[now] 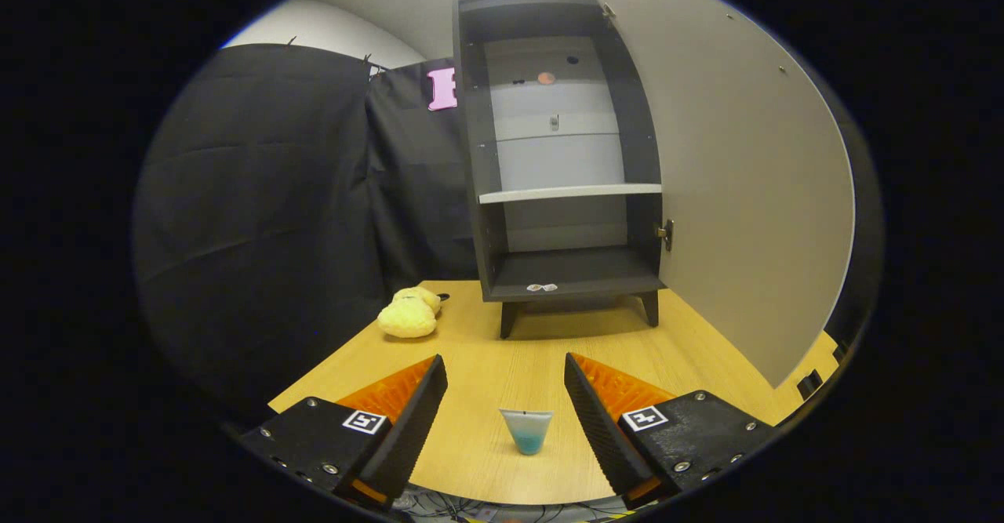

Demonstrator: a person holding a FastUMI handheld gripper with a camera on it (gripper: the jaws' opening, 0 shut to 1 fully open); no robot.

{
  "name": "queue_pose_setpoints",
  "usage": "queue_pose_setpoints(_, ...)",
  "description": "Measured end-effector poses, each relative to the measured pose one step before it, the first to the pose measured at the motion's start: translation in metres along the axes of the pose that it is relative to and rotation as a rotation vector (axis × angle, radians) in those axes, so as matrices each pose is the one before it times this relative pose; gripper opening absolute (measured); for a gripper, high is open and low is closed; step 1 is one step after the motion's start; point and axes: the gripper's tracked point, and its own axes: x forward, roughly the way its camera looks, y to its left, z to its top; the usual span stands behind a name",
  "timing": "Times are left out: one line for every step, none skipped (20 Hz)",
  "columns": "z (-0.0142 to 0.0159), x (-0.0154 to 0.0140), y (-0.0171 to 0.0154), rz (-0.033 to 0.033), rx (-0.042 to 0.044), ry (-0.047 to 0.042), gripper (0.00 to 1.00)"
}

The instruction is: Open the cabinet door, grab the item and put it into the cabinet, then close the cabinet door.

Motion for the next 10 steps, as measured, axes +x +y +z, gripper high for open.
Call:
queue_pose_setpoints(-0.00445, -0.00022, -0.00078, -0.00610, 0.00227, 0.01722, 0.94)
queue_pose_setpoints(-0.00631, -0.00036, -0.00125, -0.00861, 0.00124, 0.02224, 0.94)
queue_pose_setpoints(-0.00560, -0.00067, -0.00086, -0.00679, 0.00124, 0.02268, 0.93)
queue_pose_setpoints(-0.00510, -0.00105, -0.00023, -0.00657, 0.00107, 0.02106, 0.93)
queue_pose_setpoints(-0.00396, -0.00012, -0.00027, -0.00340, 0.00074, 0.01763, 0.93)
queue_pose_setpoints(-0.00464, 0.00164, -0.00074, -0.00481, 0.00012, 0.01830, 0.93)
queue_pose_setpoints(-0.00338, -0.00009, -0.00130, -0.00701, 0.00166, 0.01659, 0.94)
queue_pose_setpoints(-0.00374, 0.00077, -0.00109, -0.00777, 0.00267, 0.01255, 0.94)
queue_pose_setpoints(-0.00403, 0.00063, -0.00066, -0.00571, 0.00544, 0.01682, 0.93)
queue_pose_setpoints(-0.00448, 0.00157, -0.00143, -0.00900, 0.00594, 0.01509, 0.93)
